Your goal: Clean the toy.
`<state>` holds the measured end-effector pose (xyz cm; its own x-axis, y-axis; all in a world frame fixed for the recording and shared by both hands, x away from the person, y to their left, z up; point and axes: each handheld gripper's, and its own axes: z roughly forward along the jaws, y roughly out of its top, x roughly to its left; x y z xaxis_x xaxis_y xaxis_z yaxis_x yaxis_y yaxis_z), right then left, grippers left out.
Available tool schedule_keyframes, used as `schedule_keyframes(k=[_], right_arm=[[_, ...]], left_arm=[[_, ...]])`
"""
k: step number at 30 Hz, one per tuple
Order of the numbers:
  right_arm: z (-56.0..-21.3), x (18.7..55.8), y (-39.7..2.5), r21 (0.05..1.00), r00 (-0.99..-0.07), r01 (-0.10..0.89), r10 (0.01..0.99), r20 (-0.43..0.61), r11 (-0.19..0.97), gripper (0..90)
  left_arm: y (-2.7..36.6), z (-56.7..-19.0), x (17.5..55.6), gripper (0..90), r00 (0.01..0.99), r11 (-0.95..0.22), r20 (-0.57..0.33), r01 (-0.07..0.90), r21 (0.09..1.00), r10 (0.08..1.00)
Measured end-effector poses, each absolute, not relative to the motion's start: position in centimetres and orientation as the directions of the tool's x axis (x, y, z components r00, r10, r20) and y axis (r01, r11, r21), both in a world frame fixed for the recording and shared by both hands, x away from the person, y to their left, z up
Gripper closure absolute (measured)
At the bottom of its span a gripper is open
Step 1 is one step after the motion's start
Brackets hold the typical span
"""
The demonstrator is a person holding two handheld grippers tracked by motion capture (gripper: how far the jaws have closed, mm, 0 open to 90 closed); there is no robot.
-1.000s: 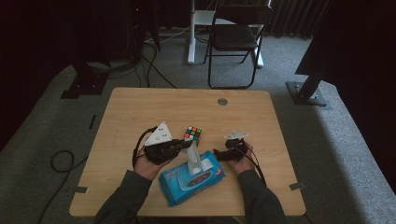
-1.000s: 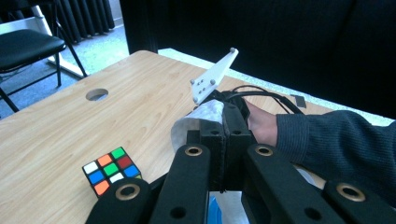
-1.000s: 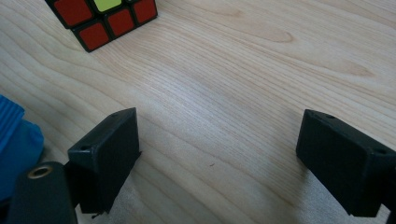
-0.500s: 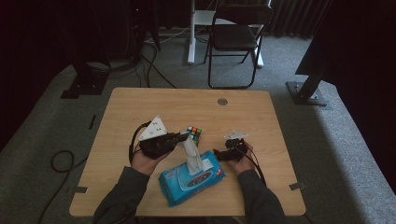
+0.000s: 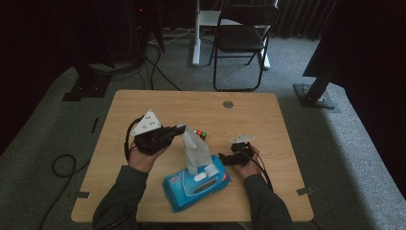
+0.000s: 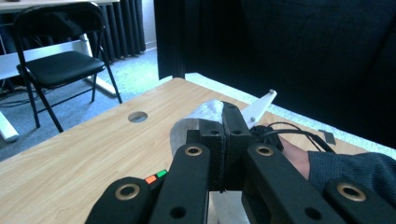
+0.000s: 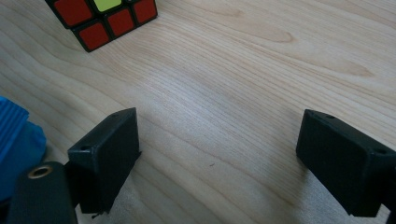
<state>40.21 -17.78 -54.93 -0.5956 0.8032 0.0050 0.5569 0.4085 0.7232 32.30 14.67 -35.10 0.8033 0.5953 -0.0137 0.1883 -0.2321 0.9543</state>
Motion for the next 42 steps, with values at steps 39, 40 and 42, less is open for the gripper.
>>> schedule_keyframes(k=[39,40,42], right_arm=[[-54.9,40.2,-17.8,0.723,-0.596,0.557,0.803,0.004,0.409,13.0],[-54.9,40.2,-17.8,0.723,-0.596,0.557,0.803,0.004,0.409,13.0],[-54.9,40.2,-17.8,0.723,-0.596,0.557,0.803,0.005,0.409,13.0]], left_arm=[[18.2,-37.2,37.7,89.7,0.668,-0.224,-0.03,0.291,0.93,0.744],[18.2,-37.3,37.9,89.8,0.665,-0.222,-0.031,0.293,0.93,0.747],[18.2,-37.5,38.2,89.7,0.658,-0.221,-0.034,0.301,0.928,0.753]])
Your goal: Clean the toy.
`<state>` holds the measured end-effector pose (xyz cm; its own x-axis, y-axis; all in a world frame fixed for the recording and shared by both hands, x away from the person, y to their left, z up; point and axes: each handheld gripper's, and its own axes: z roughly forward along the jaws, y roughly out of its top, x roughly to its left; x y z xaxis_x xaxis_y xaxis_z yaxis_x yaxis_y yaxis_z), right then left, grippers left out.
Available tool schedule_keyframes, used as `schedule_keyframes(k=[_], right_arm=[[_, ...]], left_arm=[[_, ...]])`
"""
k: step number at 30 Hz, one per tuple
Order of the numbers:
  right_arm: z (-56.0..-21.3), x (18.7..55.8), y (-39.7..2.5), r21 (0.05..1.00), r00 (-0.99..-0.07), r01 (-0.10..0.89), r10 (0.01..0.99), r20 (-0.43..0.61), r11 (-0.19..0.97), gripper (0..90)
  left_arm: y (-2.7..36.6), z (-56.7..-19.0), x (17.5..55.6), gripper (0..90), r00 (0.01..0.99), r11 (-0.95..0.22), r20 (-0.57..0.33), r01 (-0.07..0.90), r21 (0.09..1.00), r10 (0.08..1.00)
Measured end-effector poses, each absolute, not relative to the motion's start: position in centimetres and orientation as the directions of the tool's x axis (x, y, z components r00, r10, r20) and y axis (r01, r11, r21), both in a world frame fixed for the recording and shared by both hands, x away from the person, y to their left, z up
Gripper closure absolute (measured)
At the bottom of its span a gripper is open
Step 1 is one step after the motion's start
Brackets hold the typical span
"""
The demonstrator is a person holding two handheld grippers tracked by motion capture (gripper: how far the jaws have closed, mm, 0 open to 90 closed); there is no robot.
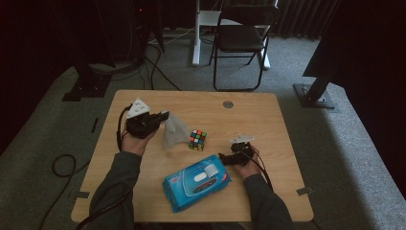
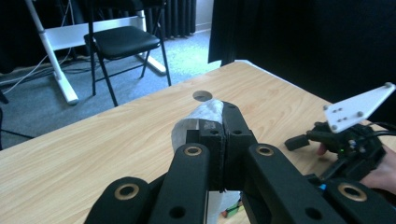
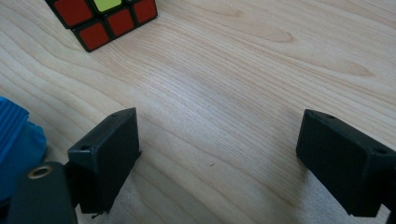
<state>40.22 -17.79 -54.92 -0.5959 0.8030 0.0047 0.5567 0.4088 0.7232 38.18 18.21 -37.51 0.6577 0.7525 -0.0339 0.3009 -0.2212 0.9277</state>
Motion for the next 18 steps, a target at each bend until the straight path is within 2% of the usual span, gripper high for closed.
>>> schedule_keyframes(k=[11,18], right_arm=[[-54.9,40.2,-17.8,0.723,-0.596,0.557,0.803,0.004,0.409,12.9],[-54.9,40.2,-17.8,0.723,-0.596,0.557,0.803,0.004,0.409,13.0]], left_arm=[[18.4,-37.9,40.1,89.7,0.609,-0.205,-0.036,0.321,0.925,0.792],[17.2,-38.1,40.3,89.6,0.629,-0.229,-0.025,0.319,0.92,0.777]])
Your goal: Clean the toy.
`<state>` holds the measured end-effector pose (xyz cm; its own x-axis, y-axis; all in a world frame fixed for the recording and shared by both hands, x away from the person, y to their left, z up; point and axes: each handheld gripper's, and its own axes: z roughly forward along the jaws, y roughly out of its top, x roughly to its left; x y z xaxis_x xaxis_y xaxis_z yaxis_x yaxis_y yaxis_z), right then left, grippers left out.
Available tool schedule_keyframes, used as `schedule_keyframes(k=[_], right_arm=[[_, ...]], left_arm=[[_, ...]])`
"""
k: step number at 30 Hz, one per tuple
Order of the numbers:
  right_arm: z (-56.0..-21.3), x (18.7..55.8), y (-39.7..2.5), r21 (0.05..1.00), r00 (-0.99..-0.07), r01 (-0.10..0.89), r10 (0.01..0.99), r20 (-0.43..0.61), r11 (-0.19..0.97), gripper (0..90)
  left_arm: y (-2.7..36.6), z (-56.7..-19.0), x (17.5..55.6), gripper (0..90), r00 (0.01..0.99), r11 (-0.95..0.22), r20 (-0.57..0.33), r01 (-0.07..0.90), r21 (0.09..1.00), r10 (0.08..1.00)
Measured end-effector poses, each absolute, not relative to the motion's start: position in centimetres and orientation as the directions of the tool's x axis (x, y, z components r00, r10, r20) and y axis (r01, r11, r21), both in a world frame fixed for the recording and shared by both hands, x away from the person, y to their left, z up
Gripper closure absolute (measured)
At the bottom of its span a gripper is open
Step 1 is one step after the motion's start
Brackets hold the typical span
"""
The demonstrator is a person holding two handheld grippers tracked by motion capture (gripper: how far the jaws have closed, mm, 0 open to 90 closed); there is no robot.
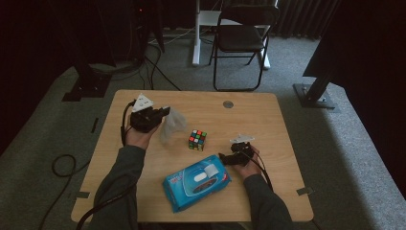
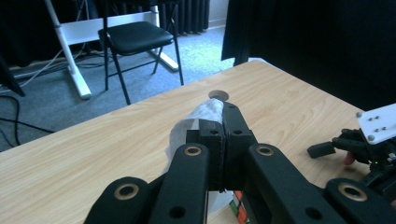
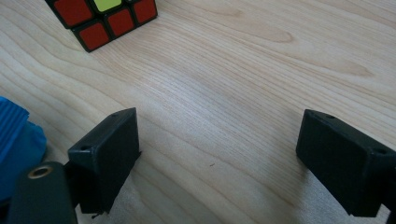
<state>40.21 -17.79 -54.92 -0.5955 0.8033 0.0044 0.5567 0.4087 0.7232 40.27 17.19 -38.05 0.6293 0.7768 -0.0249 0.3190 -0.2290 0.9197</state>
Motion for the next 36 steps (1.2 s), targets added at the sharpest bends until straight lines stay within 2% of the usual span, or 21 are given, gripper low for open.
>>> schedule_keyframes(k=[11,17,22,27,32,36], right_arm=[[-54.9,40.2,-17.8,0.724,-0.595,0.557,0.804,0.004,0.408,13.0],[-54.9,40.2,-17.8,0.724,-0.595,0.556,0.804,0.004,0.408,13.0],[-54.9,40.2,-17.8,0.724,-0.595,0.556,0.803,0.005,0.408,13.0],[-54.9,40.2,-17.8,0.724,-0.596,0.555,0.803,0.004,0.409,13.0],[-54.9,40.2,-17.8,0.724,-0.596,0.556,0.803,0.005,0.408,13.0],[-54.9,40.2,-17.8,0.723,-0.597,0.556,0.802,0.004,0.41,12.9]], left_arm=[[12.5,-39.7,41.2,89.5,0.698,-0.276,-0.038,0.331,0.902,0.715],[9.9,-40.4,41.5,89.4,0.744,-0.277,-0.081,0.344,0.897,0.663],[8.7,-42.8,42.0,89.3,0.764,-0.265,-0.174,0.413,0.871,0.621],[8.2,-45.0,42.2,89.0,0.761,-0.295,-0.219,0.475,0.829,0.611],[8.0,-47.0,42.3,88.3,0.749,-0.335,-0.232,0.521,0.785,0.62],[8.0,-48.5,42.4,82.4,0.731,-0.356,-0.231,0.551,0.755,0.642]])
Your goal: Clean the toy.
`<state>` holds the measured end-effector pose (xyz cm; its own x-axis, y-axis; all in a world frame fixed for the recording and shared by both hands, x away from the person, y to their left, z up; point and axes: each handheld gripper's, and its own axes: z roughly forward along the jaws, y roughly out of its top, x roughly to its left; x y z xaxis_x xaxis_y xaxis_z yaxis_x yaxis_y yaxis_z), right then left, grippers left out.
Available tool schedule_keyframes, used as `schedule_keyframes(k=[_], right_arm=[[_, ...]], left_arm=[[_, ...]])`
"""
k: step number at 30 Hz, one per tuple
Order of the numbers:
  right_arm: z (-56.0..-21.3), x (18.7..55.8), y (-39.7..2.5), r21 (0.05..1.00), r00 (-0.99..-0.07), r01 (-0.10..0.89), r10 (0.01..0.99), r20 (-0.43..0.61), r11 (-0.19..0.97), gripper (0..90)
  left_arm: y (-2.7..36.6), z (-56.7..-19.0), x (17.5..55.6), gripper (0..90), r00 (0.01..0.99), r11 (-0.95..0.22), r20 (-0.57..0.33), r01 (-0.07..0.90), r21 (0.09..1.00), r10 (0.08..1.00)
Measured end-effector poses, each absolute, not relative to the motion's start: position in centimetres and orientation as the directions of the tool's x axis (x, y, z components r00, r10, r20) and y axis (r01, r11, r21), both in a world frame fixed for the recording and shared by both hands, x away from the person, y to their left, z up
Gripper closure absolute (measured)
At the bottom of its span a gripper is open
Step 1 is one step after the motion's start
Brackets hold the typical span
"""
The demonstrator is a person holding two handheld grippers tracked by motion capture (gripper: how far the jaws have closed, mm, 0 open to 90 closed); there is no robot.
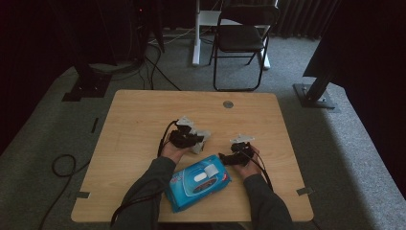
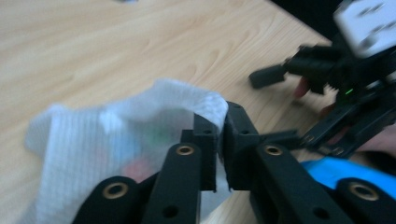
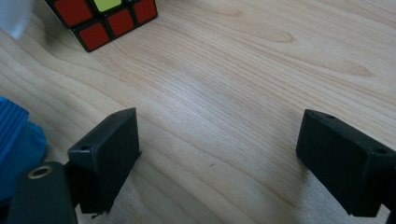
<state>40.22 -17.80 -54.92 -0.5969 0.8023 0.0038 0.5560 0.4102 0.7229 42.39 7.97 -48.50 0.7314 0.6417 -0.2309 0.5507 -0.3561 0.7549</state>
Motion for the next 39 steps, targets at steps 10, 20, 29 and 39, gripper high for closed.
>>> schedule_keyframes(k=[10,20,29,39], right_arm=[[-54.9,40.2,-17.8,0.724,-0.596,0.556,0.803,0.006,0.407,13.0],[-54.9,40.2,-17.8,0.723,-0.596,0.556,0.803,0.004,0.41,13.0],[-54.9,40.2,-17.8,0.722,-0.597,0.557,0.803,0.004,0.41,13.0],[-54.9,40.2,-17.8,0.725,-0.602,0.551,0.798,0.003,0.413,13.5]], left_arm=[[7.9,-48.4,41.8,53.4,0.73,-0.408,-0.116,0.498,0.765,0.674],[8.5,-49.2,42.5,39.6,0.647,-0.406,-0.025,0.507,0.76,0.762],[8.4,-49.0,42.5,64.3,0.667,-0.419,-0.017,0.488,0.766,0.745],[8.7,-49.1,43.3,87.1,0.622,-0.375,-0.029,0.507,0.776,0.782]])
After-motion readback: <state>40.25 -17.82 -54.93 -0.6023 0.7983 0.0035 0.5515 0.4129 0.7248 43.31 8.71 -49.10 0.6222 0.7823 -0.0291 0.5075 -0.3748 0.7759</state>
